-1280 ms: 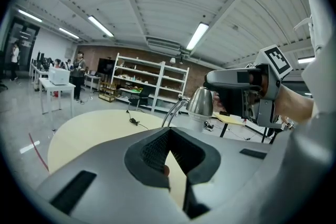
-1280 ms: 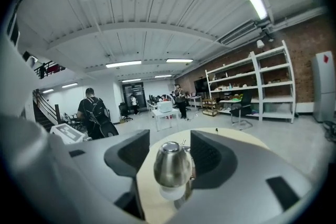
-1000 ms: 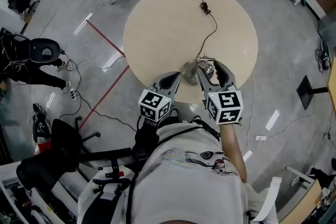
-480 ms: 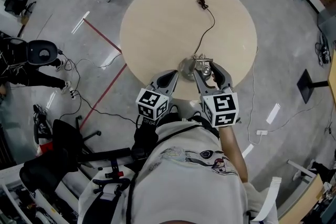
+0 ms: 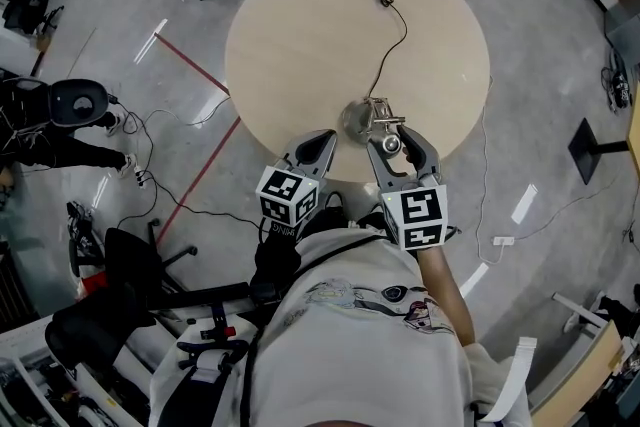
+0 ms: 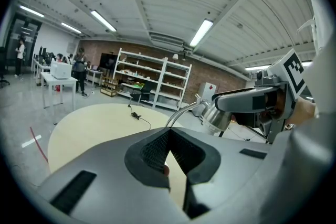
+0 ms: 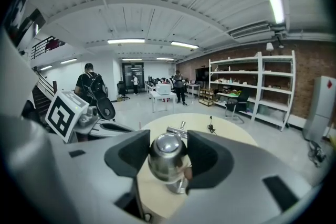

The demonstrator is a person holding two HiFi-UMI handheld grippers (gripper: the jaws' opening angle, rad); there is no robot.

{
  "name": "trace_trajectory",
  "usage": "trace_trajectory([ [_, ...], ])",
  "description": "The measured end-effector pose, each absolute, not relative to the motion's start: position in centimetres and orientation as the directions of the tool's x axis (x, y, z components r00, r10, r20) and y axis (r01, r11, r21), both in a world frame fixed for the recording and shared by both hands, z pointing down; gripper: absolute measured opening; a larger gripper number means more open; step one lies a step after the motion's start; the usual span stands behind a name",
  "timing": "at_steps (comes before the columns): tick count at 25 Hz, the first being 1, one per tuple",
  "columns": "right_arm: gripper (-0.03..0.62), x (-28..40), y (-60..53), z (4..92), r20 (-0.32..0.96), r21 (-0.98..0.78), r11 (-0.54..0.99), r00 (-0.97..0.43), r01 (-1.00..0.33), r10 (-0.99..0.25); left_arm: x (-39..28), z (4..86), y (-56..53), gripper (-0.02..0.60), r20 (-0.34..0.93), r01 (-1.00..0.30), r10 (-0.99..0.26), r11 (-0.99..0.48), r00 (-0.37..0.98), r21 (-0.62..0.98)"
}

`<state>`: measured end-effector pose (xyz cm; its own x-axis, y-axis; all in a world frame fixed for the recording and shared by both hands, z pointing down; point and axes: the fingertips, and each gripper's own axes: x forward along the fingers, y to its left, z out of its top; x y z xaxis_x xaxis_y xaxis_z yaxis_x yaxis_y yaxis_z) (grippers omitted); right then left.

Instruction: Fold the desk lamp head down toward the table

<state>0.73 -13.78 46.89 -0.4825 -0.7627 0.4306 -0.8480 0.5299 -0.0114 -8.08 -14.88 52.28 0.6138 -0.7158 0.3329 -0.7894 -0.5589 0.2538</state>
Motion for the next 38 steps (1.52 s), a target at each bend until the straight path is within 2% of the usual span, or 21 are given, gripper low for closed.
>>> trace_trajectory([
  [26, 0.222, 1.1, -8.9, 56.8, 0.551, 0.198, 0.543, -0.365, -0.816, -0.75, -8.3, 54.1, -12.9, 0.0, 0.382, -0.783, -0.685, -0.573, 0.621, 0.244],
  [38, 0.222, 0.6, -8.3, 60.0, 0.538, 0.275, 0.541, -0.339, -0.795, -0.772, -8.8, 54.6, -12.7, 0.0, 0.398, -0.784, -0.679, -0.573, 0.617, 0.238],
])
